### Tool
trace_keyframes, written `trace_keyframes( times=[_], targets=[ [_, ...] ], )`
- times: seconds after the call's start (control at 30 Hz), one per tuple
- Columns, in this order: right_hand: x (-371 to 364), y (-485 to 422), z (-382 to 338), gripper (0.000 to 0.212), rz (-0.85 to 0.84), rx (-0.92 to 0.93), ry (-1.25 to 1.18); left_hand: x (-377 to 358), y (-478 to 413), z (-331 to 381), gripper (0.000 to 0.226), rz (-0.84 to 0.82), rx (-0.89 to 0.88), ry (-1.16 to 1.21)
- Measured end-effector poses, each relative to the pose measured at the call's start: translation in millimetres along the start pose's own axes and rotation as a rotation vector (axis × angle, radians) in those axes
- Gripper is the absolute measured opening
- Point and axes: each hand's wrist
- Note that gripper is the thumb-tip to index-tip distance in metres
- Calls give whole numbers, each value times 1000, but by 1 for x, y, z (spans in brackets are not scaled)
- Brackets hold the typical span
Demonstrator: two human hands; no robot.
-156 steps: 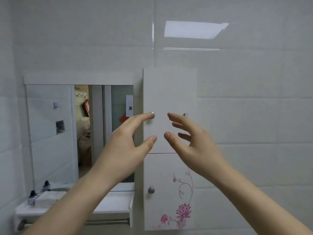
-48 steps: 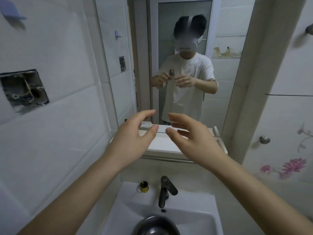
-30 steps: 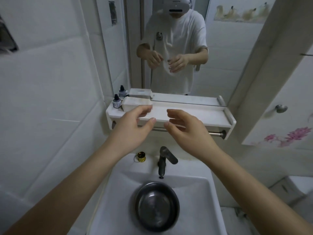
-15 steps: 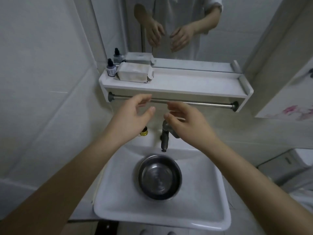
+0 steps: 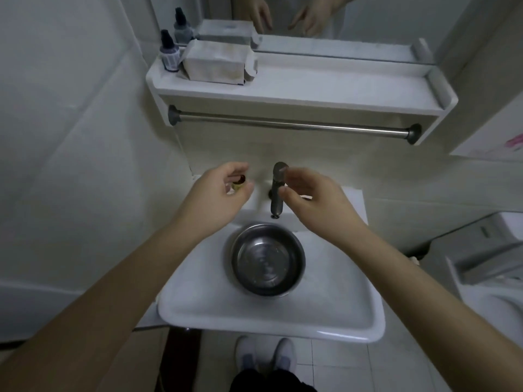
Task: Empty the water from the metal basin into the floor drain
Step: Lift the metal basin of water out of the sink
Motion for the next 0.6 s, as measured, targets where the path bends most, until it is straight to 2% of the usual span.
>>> trace_keyframes(
  times=[0.6],
  targets=[
    [-47,3,87,47,-132,-246,41,-58,27,-82,41,-108,214,-2]
  ],
)
Point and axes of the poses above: each hand's wrist, its own y-axis away from the middle knuckle, its own x-axis out of the back of the hand, z = x × y, and after that the axes turned 6 degrees about -x, right-handed
